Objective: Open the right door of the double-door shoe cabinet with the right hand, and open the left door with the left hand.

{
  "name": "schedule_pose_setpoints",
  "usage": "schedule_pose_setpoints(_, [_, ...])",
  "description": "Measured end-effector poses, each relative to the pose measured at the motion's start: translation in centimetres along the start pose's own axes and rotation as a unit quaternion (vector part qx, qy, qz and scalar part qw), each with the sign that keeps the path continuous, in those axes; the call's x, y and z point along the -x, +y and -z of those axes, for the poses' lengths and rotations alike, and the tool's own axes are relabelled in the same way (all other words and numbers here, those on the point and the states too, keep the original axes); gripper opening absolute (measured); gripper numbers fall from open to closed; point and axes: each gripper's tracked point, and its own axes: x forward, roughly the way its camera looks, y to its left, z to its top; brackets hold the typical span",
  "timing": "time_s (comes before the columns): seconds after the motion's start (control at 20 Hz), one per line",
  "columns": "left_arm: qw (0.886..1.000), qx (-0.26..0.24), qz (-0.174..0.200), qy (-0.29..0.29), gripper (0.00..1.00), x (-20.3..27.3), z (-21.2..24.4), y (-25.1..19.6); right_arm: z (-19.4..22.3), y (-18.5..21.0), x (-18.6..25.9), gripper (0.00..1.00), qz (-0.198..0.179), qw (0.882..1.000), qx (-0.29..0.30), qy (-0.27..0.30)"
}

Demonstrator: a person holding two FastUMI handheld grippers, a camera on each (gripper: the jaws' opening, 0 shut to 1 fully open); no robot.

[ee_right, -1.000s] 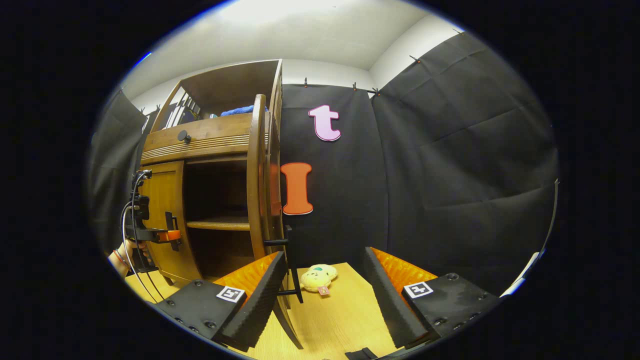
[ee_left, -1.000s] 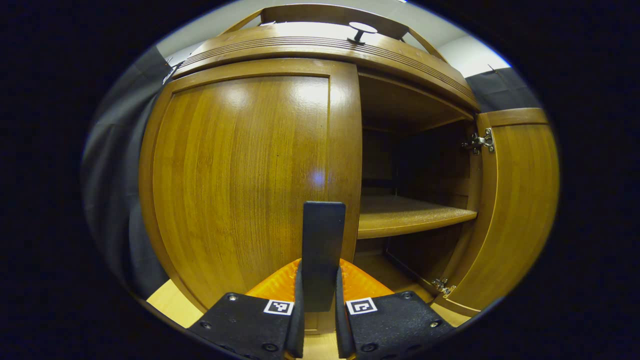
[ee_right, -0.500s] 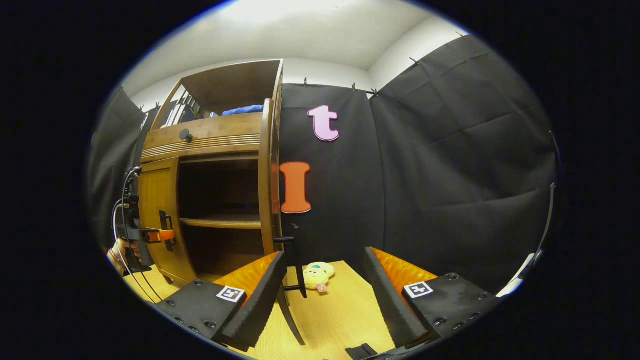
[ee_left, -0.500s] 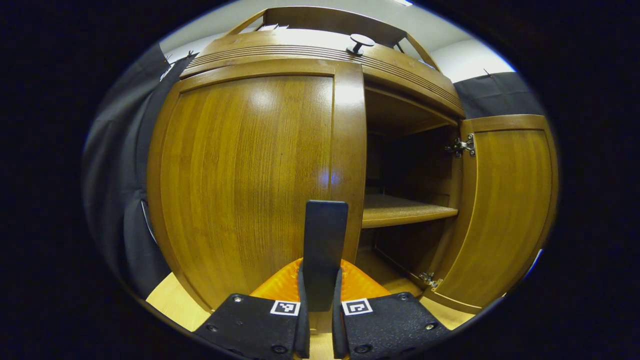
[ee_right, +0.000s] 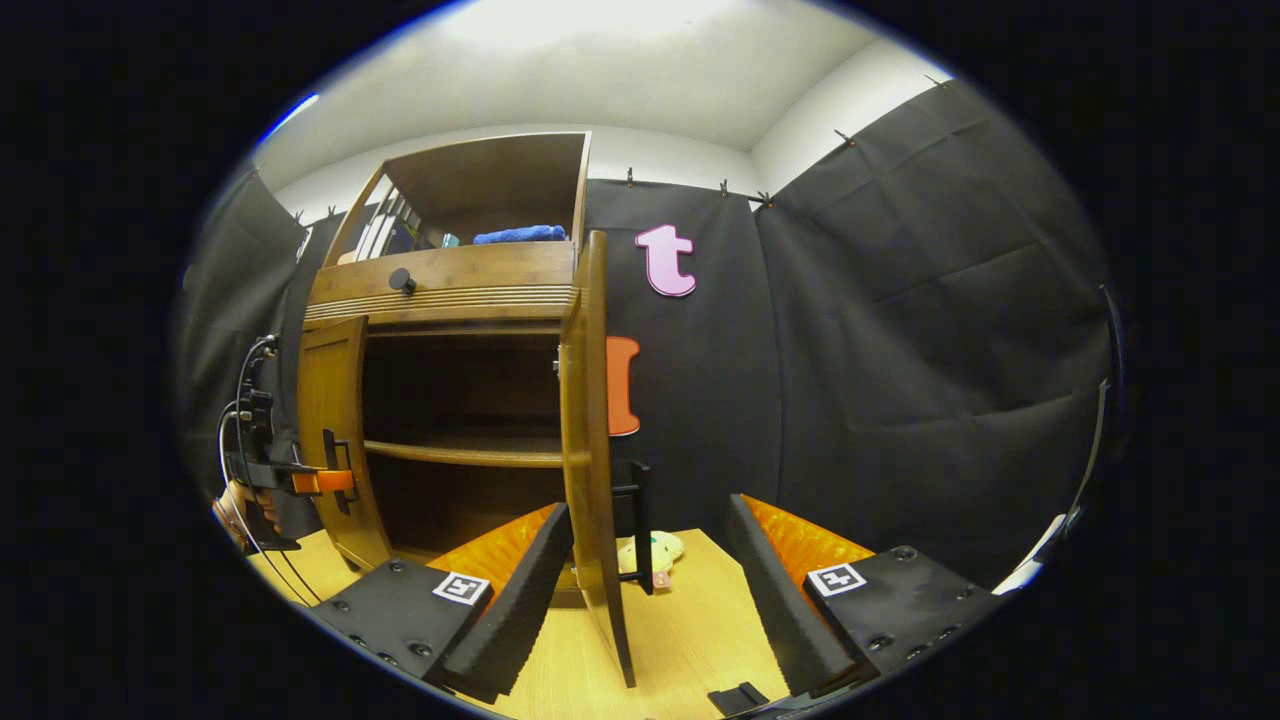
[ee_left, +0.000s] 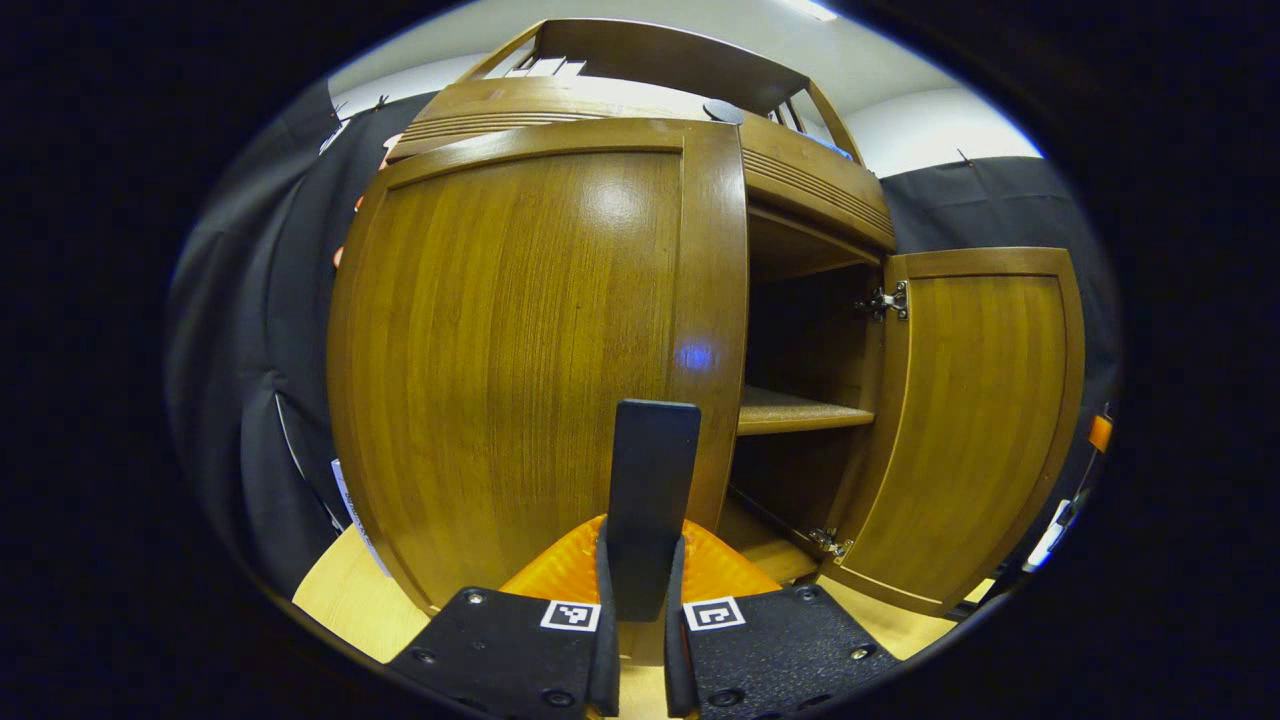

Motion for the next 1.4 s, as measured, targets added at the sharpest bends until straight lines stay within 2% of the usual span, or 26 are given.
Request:
schedule_pose_setpoints(0.15, [1.000, -0.002, 0.003, 0.003, 0.19, 1.5, 0.1, 0.4, -0.2, 1.1, 0.7, 1.00, -0.008, 1.000, -0.003, -0.001])
schedule_pose_setpoints(0.25, [1.000, -0.004, 0.005, 0.002, 0.17, 2.6, 0.1, 0.8, -0.3, 1.7, 1.2, 1.00, -0.012, 1.000, -0.002, -0.003])
schedule_pose_setpoints(0.3, [1.000, -0.004, 0.005, 0.000, 0.16, 3.2, 0.1, 1.0, -0.4, 2.0, 1.4, 0.94, -0.013, 1.000, -0.001, -0.004])
schedule_pose_setpoints(0.35, [1.000, -0.004, 0.006, -0.001, 0.16, 3.8, 0.0, 1.2, -0.4, 2.4, 1.6, 0.93, -0.014, 1.000, 0.000, -0.005])
schedule_pose_setpoints(0.4, [1.000, -0.003, 0.007, -0.003, 0.16, 4.3, 0.0, 1.4, -0.3, 2.7, 1.7, 1.00, -0.016, 1.000, 0.000, -0.005])
schedule_pose_setpoints(0.55, [1.000, -0.004, 0.005, -0.004, 0.16, 5.5, 0.1, 1.9, -0.3, 3.6, 1.8, 1.00, -0.021, 1.000, -0.009, -0.002])
schedule_pose_setpoints(0.6, [1.000, -0.005, 0.004, -0.004, 0.17, 6.4, 0.0, 2.3, -0.2, 4.1, 1.9, 0.94, -0.026, 1.000, -0.016, 0.000])
schedule_pose_setpoints(0.7, [1.000, -0.003, 0.002, -0.006, 0.18, 7.8, 0.0, 3.3, -0.1, 4.8, 2.0, 0.94, -0.033, 0.999, -0.029, 0.004])
schedule_pose_setpoints(0.75, [1.000, -0.003, 0.000, -0.005, 0.19, 8.5, -0.1, 3.7, 0.0, 5.0, 2.3, 1.00, -0.034, 0.999, -0.031, 0.005])
schedule_pose_setpoints(0.8, [1.000, -0.003, -0.001, -0.006, 0.19, 9.1, -0.3, 4.1, 0.0, 5.1, 2.4, 1.00, -0.032, 0.999, -0.032, 0.005])
schedule_pose_setpoints(0.85, [1.000, -0.003, -0.003, -0.006, 0.19, 9.6, -0.4, 4.5, 0.2, 5.2, 2.4, 0.93, -0.032, 0.999, -0.032, 0.006])
schedule_pose_setpoints(0.95, [1.000, -0.005, -0.009, -0.007, 0.18, 10.5, -0.5, 5.3, 0.3, 5.8, 2.5, 0.93, -0.036, 0.999, -0.037, 0.008])
schedule_pose_setpoints(1.0, [1.000, -0.005, -0.010, -0.007, 0.18, 10.9, -0.5, 5.7, 0.4, 6.2, 2.5, 0.99, -0.040, 0.998, -0.041, 0.010])
schedule_pose_setpoints(1.1, [1.000, -0.002, -0.014, -0.007, 0.18, 11.7, -0.4, 6.5, 0.5, 7.0, 2.8, 0.98, -0.047, 0.998, -0.045, 0.013])
schedule_pose_setpoints(1.15, [1.000, -0.003, -0.016, -0.008, 0.18, 12.1, -0.4, 6.8, 0.5, 7.2, 2.8, 0.89, -0.049, 0.998, -0.045, 0.013])
schedule_pose_setpoints(1.2, [1.000, -0.004, -0.018, -0.009, 0.18, 12.4, -0.4, 7.1, 0.5, 7.4, 2.8, 1.00, -0.049, 0.998, -0.043, 0.012])
schedule_pose_setpoints(1.4, [0.999, -0.005, -0.031, -0.012, 0.14, 14.2, -0.8, 9.3, 0.6, 8.6, 2.9, 1.00, -0.055, 0.998, -0.039, 0.014])
